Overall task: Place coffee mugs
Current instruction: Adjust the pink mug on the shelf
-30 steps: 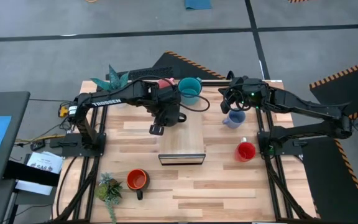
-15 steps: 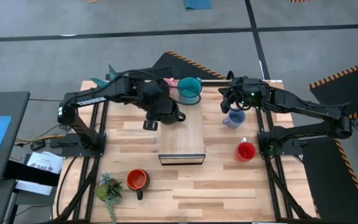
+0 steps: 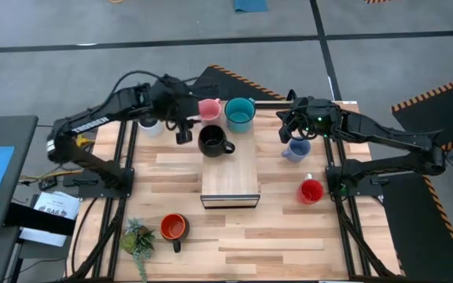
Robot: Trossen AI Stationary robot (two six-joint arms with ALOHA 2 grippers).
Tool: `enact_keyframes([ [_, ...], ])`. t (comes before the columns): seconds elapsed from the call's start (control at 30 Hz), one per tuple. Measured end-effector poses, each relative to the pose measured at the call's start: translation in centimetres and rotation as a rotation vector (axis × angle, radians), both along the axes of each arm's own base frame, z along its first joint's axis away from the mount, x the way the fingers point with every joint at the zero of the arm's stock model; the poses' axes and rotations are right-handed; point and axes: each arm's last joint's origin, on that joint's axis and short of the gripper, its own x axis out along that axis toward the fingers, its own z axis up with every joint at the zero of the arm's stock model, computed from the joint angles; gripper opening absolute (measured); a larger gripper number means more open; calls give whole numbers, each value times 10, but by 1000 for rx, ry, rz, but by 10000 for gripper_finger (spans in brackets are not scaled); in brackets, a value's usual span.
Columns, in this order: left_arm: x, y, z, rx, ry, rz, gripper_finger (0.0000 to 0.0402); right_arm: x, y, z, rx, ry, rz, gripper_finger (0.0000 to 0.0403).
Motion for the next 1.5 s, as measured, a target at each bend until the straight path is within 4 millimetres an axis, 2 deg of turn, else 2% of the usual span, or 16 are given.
enact_keyframes([
  [0.1,-25,13,-40,4,-65,33,58,0,0,0,0,0,0,33],
  [0.17,-42,17,-57,34,-169,49,22,0,0,0,-2,2,1,33],
  [0.3,-72,13,-70,143,-445,58,4,0,0,0,-2,2,1,33],
  [0.4,-81,15,-85,159,-521,87,1,0,0,0,-2,2,1,33],
  [0.47,-82,19,-98,101,-479,92,0,0,0,0,-2,1,1,33],
  [0.6,-71,29,-115,38,-425,91,0,0,0,0,-2,0,1,33],
  [0.87,-52,44,-128,45,-426,101,0,0,0,0,0,-1,0,33],
  [1.5,-48,44,-131,-25,-450,64,0,0,0,0,-2,-3,0,33],
])
